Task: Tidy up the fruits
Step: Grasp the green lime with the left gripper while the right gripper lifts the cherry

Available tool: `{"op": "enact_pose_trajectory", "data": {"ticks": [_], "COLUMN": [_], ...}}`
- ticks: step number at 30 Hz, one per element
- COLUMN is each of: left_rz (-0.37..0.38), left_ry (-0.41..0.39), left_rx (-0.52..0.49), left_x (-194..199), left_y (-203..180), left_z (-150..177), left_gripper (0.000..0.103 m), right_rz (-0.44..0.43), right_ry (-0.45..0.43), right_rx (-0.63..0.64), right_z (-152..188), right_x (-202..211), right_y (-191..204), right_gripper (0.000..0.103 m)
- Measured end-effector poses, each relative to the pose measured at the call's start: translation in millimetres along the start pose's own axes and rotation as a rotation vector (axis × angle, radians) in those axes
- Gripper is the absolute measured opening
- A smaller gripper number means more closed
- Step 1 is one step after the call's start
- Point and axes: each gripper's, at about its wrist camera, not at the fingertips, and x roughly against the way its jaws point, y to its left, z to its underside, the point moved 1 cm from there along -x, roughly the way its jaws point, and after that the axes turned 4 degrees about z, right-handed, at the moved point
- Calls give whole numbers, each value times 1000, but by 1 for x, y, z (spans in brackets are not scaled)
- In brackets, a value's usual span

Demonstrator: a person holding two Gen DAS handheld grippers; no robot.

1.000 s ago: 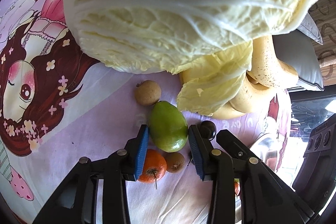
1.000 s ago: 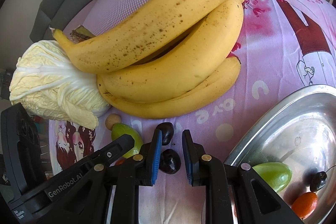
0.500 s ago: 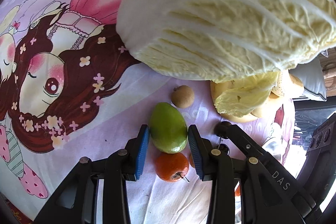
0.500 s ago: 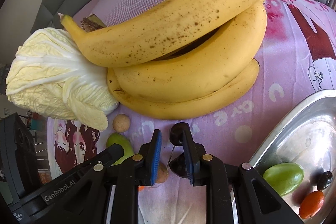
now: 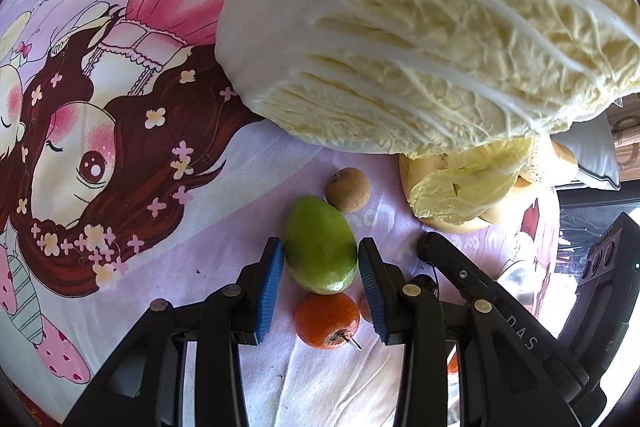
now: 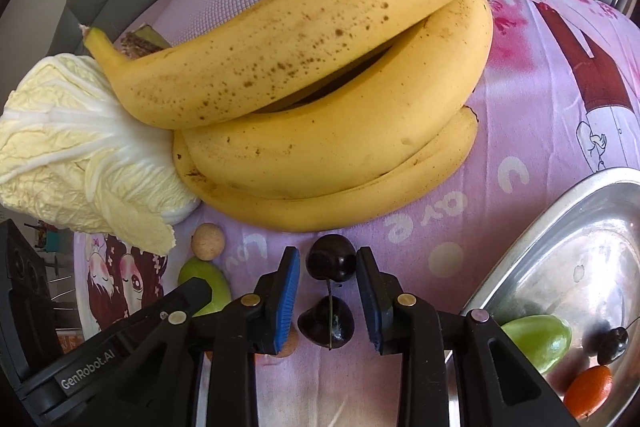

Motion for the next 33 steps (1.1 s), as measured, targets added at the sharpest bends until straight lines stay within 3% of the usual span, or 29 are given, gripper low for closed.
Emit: {"op": "enact_pose_trajectory", "data": {"ticks": [13,33], "left_rz": [3,-34], "left_ry": [15,3], "left_rx": [-13,5], "left_x": [-23,17], "left_y": [-12,-14], "left_z": [7,28], "left_gripper": [41,41], "right_rz": [24,9], "right_ry": [-4,-22], "right_rx": [32,55], "right_z": [1,21], "right_x": [-4,48], "right_y": [5,18], "right_gripper": [29,28]}}
